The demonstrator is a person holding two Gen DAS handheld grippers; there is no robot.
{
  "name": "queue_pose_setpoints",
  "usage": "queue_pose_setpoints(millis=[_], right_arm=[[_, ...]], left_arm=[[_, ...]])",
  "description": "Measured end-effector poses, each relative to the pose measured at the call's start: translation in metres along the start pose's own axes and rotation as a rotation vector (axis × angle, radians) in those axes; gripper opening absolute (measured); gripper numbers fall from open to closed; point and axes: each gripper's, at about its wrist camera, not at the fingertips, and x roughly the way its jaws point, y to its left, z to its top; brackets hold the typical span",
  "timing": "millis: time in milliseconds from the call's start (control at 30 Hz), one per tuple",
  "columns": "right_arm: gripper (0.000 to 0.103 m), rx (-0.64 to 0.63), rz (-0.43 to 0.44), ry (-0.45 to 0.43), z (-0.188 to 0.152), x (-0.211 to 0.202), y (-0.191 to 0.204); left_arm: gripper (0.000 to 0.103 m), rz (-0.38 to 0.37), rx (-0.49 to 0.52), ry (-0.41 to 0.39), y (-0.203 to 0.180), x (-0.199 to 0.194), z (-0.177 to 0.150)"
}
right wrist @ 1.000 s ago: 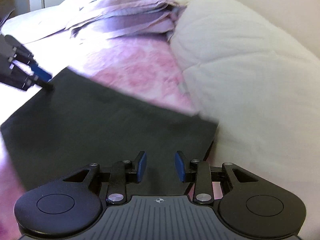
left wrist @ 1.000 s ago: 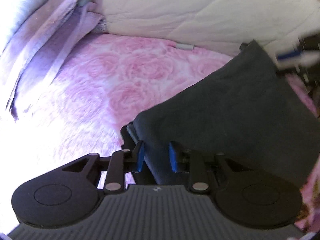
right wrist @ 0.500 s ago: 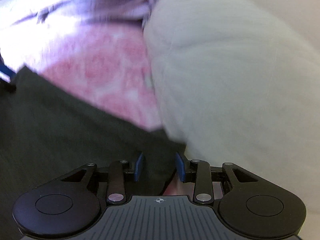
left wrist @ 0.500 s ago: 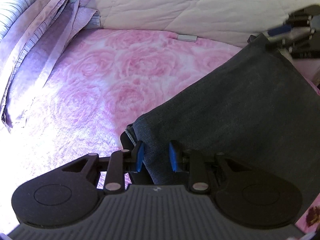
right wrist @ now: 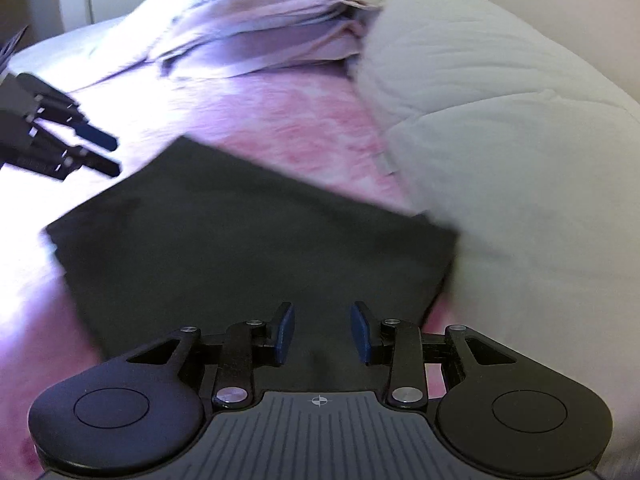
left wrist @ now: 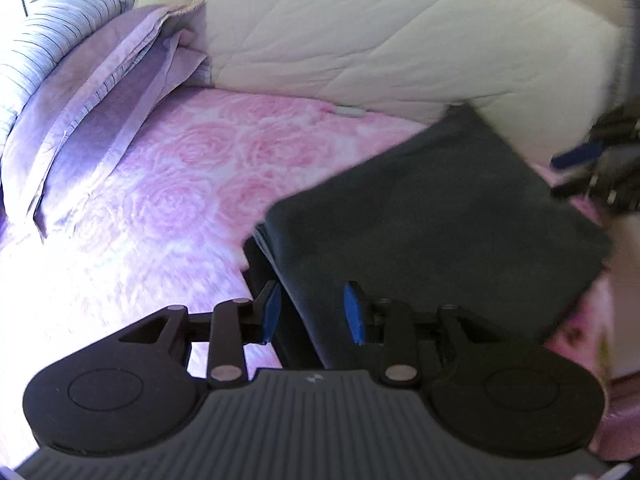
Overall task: Fold clothes
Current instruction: 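Open both grippers and release the stacked jeans and cloth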
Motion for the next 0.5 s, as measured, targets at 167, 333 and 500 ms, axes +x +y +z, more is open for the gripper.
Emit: queue_pose_setpoints(millis=[167,333,500], right_arm=[[0.035,0.013,-0.005,0.025,-0.042,-0.005,0.039],[0.035,-0.005,-0.047,0.025,-0.035,-0.022,0.049],[0.057,0.087,-0.043,0.036,-0.041,-0.062,0.061]], left_arm=[[0.03,0.016,0.13,0.058,-0.028,0.023,-0.034],[0.03,0.052,0.119,0.086,-0.03,0.011,-0.019],[0.057,0.072,0.007,0.08,-0.037,-0.035,-0.037]])
